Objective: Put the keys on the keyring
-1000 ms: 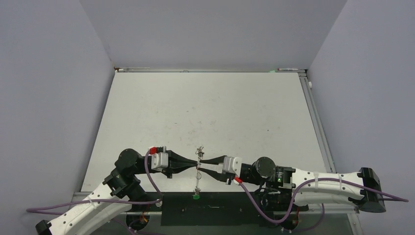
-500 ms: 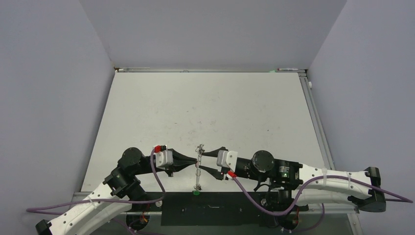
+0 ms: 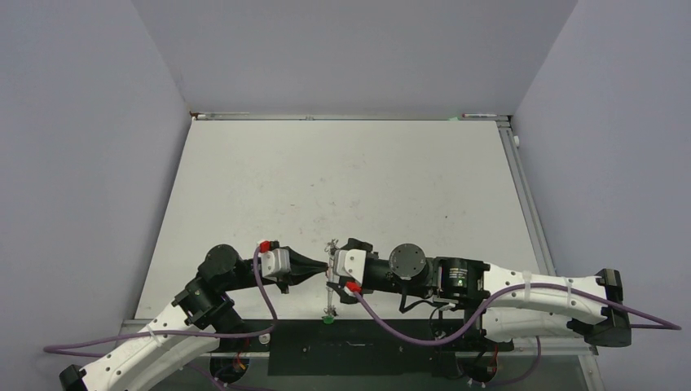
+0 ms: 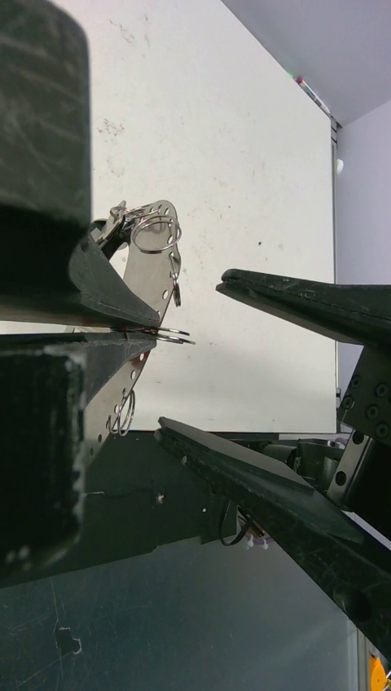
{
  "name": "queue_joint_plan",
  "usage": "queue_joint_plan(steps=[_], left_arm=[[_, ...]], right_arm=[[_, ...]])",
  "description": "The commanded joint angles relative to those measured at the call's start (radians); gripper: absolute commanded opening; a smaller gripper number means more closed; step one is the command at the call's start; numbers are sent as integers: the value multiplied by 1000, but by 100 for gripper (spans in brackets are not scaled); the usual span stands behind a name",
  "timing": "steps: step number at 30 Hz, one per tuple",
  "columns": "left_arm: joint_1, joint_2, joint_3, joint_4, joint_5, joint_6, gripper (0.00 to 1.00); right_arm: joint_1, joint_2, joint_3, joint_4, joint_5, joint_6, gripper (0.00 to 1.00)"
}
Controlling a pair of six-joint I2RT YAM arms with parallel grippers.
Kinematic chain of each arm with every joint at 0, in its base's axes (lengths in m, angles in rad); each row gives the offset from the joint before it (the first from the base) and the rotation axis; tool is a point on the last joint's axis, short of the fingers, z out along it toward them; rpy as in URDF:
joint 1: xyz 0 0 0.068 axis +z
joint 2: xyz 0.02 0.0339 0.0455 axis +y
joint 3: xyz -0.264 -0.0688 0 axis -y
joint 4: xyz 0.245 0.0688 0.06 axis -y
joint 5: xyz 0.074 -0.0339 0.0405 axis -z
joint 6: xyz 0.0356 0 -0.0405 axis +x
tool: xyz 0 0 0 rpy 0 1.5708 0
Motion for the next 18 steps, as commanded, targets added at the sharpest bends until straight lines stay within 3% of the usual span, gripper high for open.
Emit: queue_joint_plan(steps=[1,8,18], left_arm=[[-3,1,64,30,-11,11,0],[-12,4,65,20,-13,20,0],[-24,10,67,10,-14,22,0]], right_arm=[[-5,9,62,-29,24,-18,60],[-6,17,72,-41,20,-48,44],[-8,50,99,-71,10,-74,35]])
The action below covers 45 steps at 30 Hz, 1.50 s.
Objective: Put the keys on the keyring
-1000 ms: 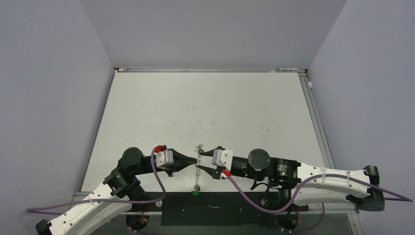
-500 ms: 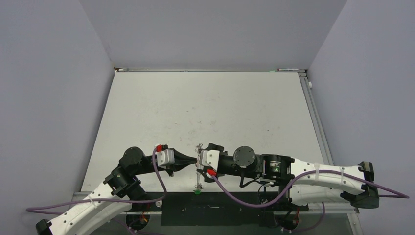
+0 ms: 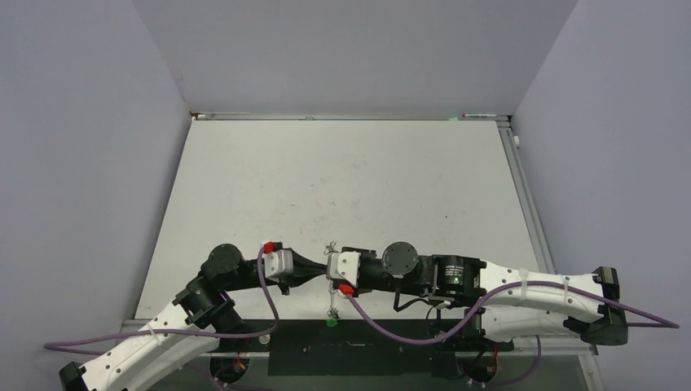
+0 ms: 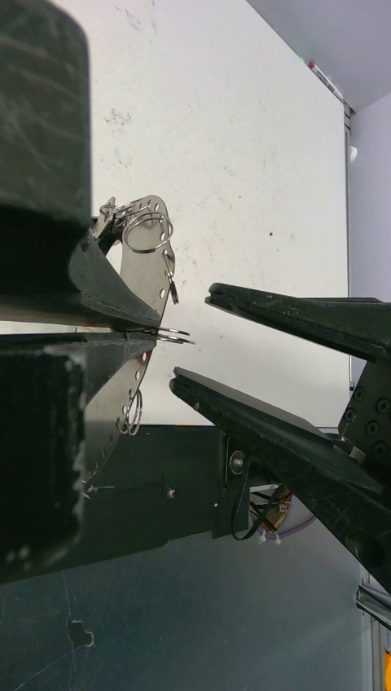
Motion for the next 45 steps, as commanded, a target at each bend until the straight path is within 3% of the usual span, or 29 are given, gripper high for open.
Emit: queue_joint_plan(steps=[1,21,25,28,31,35,38,45], left_arm=[[-9,-2,65,38,-11,11,0],[-16,-1,67,28,-12,16,0],[-18,-2,67,25,-14,19,0],[-21,0,68,22,-18,23,0],[-24,0,68,19,-21,24,0],[-29,0,68,15,-25,27,0],[-31,-1,70,11,-28,32,0],[-39,-2,70,3,-38,38,0]], right_arm=[[-6,15,48,9,1,-19,34],[-36,50,49,-10,-61,-20,26],[-41,61,58,-20,-72,-23,20],[-43,62,60,-19,-73,-24,10],[-45,62,65,-24,-68,-21,12],[-47,58,68,-25,-71,-19,24],[-49,56,70,-28,-74,-18,26],[-54,50,71,-33,-78,-21,8]])
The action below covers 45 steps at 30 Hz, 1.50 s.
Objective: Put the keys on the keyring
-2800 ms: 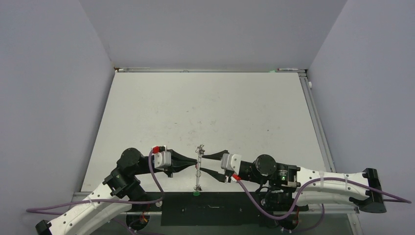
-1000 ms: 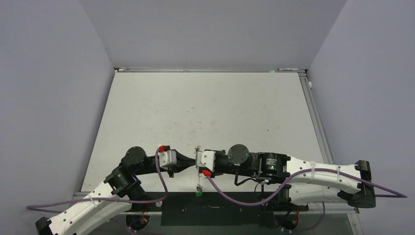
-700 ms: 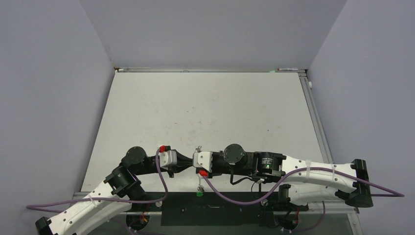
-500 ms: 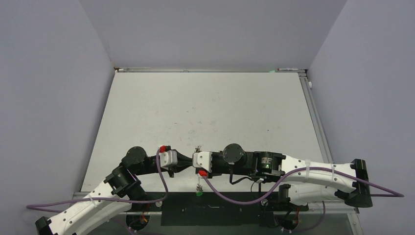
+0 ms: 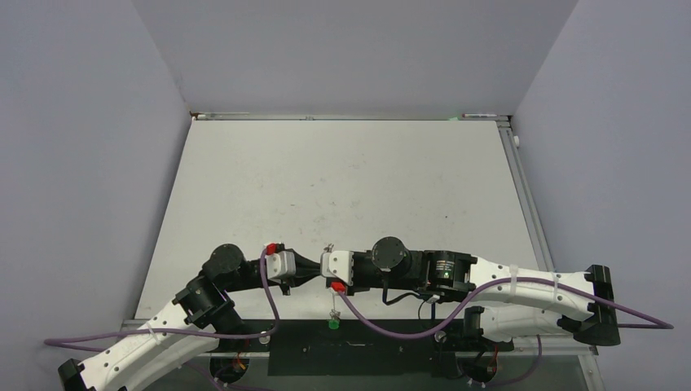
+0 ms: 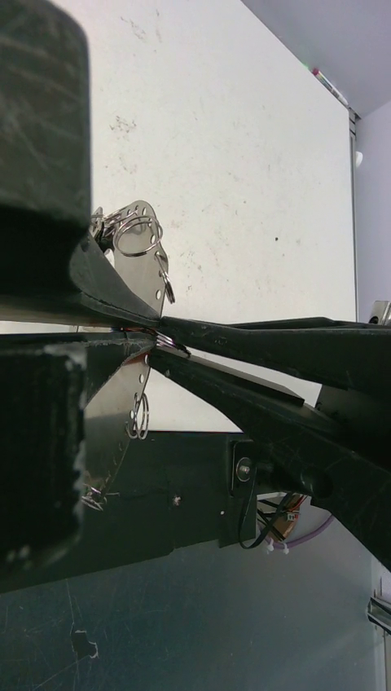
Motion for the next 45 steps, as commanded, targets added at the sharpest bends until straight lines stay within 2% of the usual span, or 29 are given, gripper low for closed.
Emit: queue_joint_plan(steps=[1,4,7,11,17,28,29,31,32,33,35,39,45], left_arm=[[-11,-5,58,32,-3,10,0],[-15,-5,60,28,-6,13,0],[-19,-6,60,26,-10,17,0],[-20,-3,60,24,-10,18,0],[-21,-3,60,23,-12,20,0],[-24,-18,53,37,-22,8,0],[-23,-22,52,41,-37,2,9],[-22,-38,49,50,-42,-3,34],[-18,-48,47,57,-42,-7,43],[-14,-64,44,63,-41,-10,49],[-11,-85,37,75,-50,-13,52],[-7,-111,31,89,-63,-17,50],[-1,-108,31,100,-44,-17,37]], right_arm=[[-11,-12,45,24,0,-5,6],[-11,-12,45,24,1,-4,6],[-11,-12,49,18,5,-1,20],[-12,-16,50,13,10,0,28],[-13,-17,50,12,-1,-5,6],[-16,-26,27,49,3,0,5],[-17,-30,22,59,7,2,5],[-18,-41,13,84,16,4,5],[-20,-48,6,99,24,6,5],[-21,-58,0,115,31,9,5],[-21,-84,-18,150,36,17,5],[-20,-157,-78,233,28,42,5],[-21,-196,-103,282,-8,64,5]])
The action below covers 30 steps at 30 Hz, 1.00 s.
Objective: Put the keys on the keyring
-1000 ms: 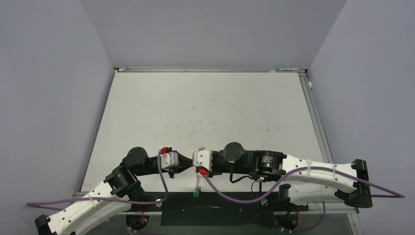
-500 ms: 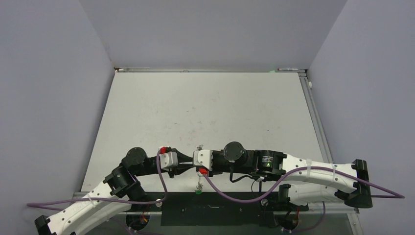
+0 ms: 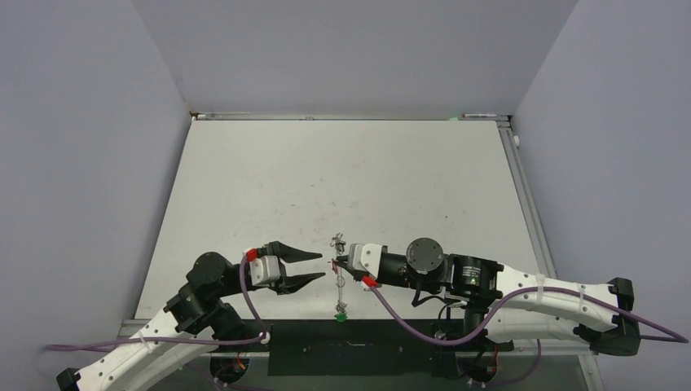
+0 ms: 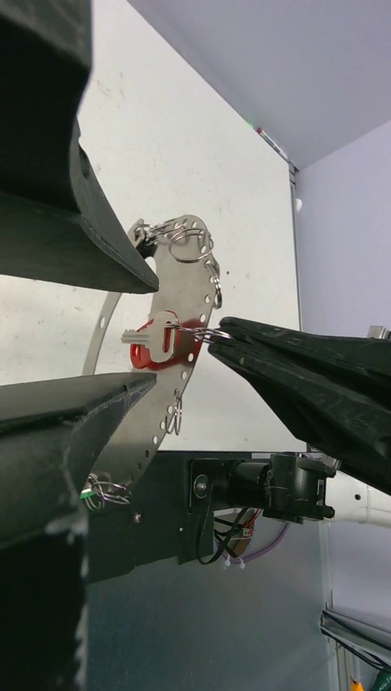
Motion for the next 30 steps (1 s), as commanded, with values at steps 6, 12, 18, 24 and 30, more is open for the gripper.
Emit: queue_joint_plan(steps=[6,12,18,24,30], left_arm=[[18,0,24,88,47,-31,30],[18,2,20,93,50,-32,23],[19,23,26,89,55,-30,21],[19,36,27,92,64,-35,14],[19,42,27,96,71,-39,1]], right_arm=[[-4,-7,15,137,-39,24,5],[-4,5,17,142,-53,23,5],[-4,10,18,142,-61,22,5],[-5,14,23,140,-76,21,5],[-4,20,23,141,-85,24,5]])
